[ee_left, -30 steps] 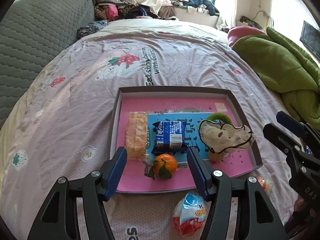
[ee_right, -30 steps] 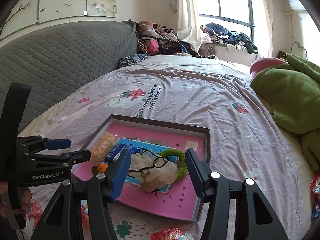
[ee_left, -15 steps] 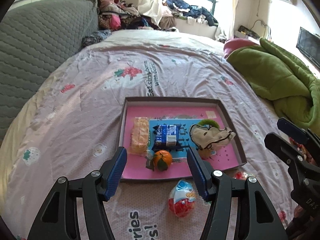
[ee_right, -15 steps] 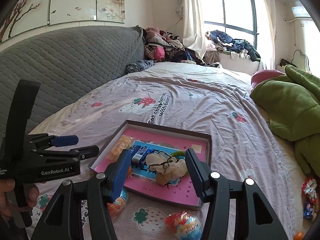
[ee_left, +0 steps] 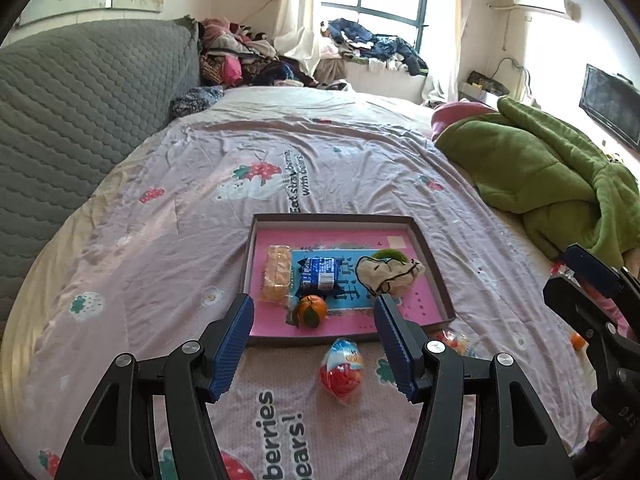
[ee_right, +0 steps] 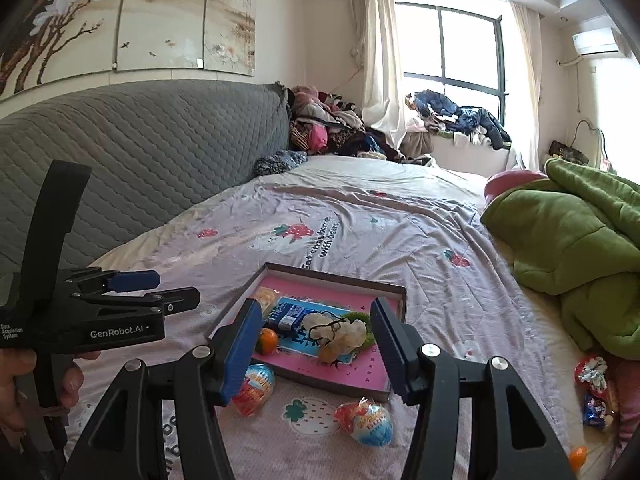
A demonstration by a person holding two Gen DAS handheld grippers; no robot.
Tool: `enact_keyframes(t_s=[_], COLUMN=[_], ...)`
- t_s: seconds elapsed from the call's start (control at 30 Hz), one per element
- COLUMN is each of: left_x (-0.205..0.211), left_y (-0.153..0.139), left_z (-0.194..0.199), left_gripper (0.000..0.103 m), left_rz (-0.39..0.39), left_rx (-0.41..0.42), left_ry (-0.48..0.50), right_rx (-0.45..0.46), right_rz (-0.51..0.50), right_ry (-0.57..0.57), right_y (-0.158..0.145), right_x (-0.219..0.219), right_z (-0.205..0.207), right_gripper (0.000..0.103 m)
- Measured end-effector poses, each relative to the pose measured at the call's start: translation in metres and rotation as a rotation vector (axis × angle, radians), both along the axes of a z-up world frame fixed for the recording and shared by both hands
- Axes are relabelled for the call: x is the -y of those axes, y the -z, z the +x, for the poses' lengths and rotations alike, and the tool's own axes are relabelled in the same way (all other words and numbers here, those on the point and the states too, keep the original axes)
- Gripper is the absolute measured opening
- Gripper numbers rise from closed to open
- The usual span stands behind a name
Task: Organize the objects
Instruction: 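Withdraw both open grippers up and back from the tray, then move the left gripper to the red chocolate egg while the right approaches the blue egg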
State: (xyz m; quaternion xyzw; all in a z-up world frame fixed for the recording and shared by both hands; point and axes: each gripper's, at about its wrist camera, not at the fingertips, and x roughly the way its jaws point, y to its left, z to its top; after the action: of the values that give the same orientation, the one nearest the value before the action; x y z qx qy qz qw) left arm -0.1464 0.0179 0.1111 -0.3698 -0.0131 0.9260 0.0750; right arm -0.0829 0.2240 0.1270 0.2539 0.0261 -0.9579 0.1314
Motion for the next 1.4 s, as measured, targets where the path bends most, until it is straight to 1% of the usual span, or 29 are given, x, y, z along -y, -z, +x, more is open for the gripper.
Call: enact_keyframes(t_s=[0.2,0.4,0.57,0.63,0.73,0.8,1.0,1.1,1.23,1.4], left_x=[-0.003,-0.004,-0.011,-0.013,-0.02,-0.023,-0.034,-0.038,-0.041,-0.042], left_y=[-0.015,-0.024,-0.025,-0.024,-0.017,-0.011,0.017,0.032,0.051,0.071], left_z=[0.033,0.061,0.073,0.076,0.08,0.081,0.078,0.075,0.07,0.063], left_gripper=[0.064,0.064,0.064,0.064,0.064,0.064,0.064,0.064,0.064,0.064], left_rz=[-0.053,-0.052,-0.057,-0.057,-0.059,-0.066,-0.084,-0.093,-0.096,-0.101], left_rx=[-0.043,-0.063,-0.09,-0.097,-0.094,-0.091,-0.062,-0.043,-0.016,0.015], left_ry=[-0.001,0.017,0.032,0.04,0.061,0.067,0.07,0.065,0.065,0.068], right_rx=[-0.024,-0.047,-0.049,-0.044,-0.026,-0.017,0.021,0.044,0.105,0.154], right_rz=[0.004,0.021,0.037,0.027,0.017,0.034,0.084,0.082,0.059,0.102], right_ry=[0.018,0.02,0.008,0.001,-0.01,-0.008,-0.029,-0.031,-0.042,-0.055], right_y=[-0.005,-0.007,-0.002,0.001,0.009,0.016,0.044,0.056,0.073,0.096], right_x=[-0.003,-0.003,-0.002,-0.004,-0.008,-0.01,-0.012,-0.016,-0.024,-0.028], right_z=[0.026,0.047,0.062,0.066,0.066,0.066,0.065,0.059,0.047,0.035], right_gripper=[0.056,0.056,0.056,0.056,0.056,0.056,0.057,0.057,0.057,0.057])
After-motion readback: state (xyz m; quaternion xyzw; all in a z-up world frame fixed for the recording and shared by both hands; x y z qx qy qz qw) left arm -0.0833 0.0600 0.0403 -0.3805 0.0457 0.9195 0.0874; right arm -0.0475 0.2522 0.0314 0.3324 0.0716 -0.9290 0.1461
